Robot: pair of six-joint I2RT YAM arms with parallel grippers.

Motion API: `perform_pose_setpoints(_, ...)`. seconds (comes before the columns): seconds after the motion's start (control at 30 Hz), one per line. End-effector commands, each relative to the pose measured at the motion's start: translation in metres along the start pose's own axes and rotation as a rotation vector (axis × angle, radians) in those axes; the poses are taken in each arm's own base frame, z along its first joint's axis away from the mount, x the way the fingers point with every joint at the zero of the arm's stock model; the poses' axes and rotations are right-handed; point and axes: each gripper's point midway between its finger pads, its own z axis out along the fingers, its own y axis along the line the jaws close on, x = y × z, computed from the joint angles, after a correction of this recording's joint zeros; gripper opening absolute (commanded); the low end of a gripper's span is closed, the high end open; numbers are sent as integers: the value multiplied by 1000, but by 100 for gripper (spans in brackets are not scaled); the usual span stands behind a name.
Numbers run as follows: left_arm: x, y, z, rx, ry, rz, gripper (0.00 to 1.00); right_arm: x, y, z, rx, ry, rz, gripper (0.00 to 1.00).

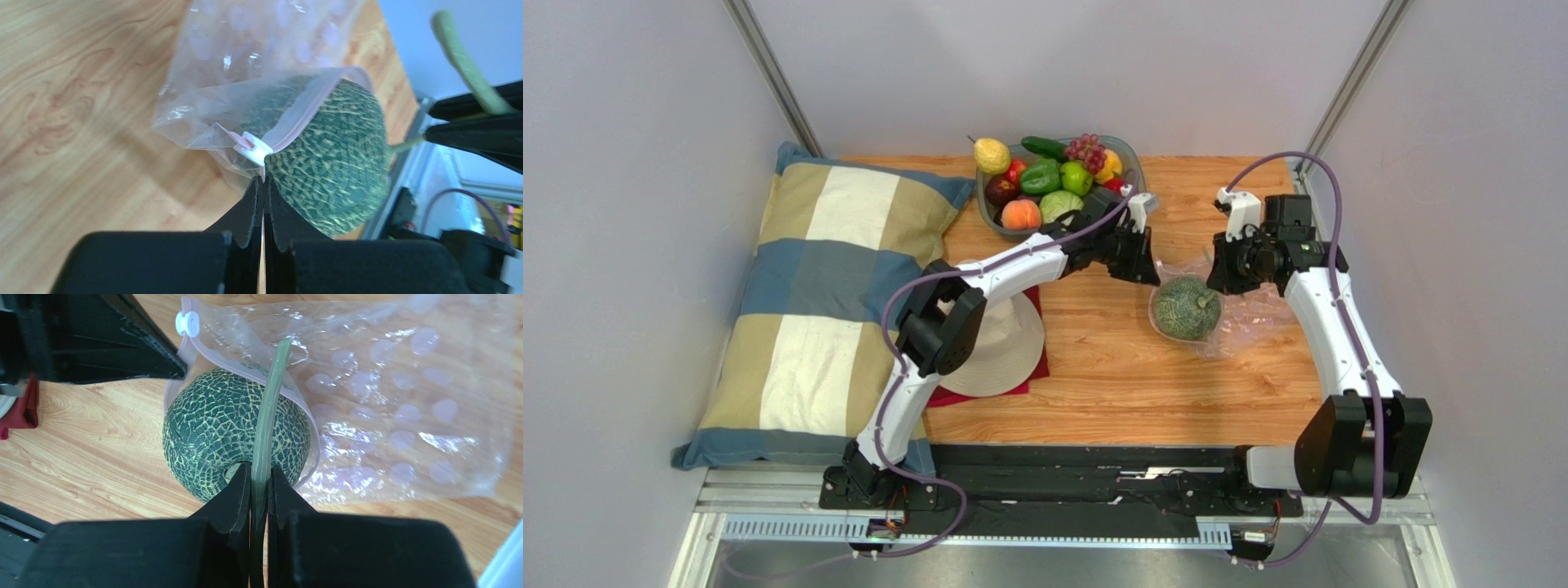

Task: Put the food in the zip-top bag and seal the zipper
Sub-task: Adjust the zipper food storage bag at the center of the board.

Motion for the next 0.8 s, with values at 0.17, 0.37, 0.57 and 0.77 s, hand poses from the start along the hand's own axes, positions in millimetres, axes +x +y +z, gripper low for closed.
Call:
perform_pose_setpoints(0.17, -20, -90, -67, 211, 68, -156, 0, -39, 37, -30, 45, -195, -273, 0)
perform_pose_setpoints(0.37, -23, -113, -88, 302, 127, -294, 0, -37, 61, -27, 35, -239, -405, 0)
perform_pose_setpoints(0.57, -19, -110, -98, 324, 155, -408, 0, -23, 83, -18, -67, -301, -518, 0)
perform_pose_setpoints(0.77, -6, -83, -91, 295, 170, -502, 0, -32, 103, -11, -164, -406, -493, 0)
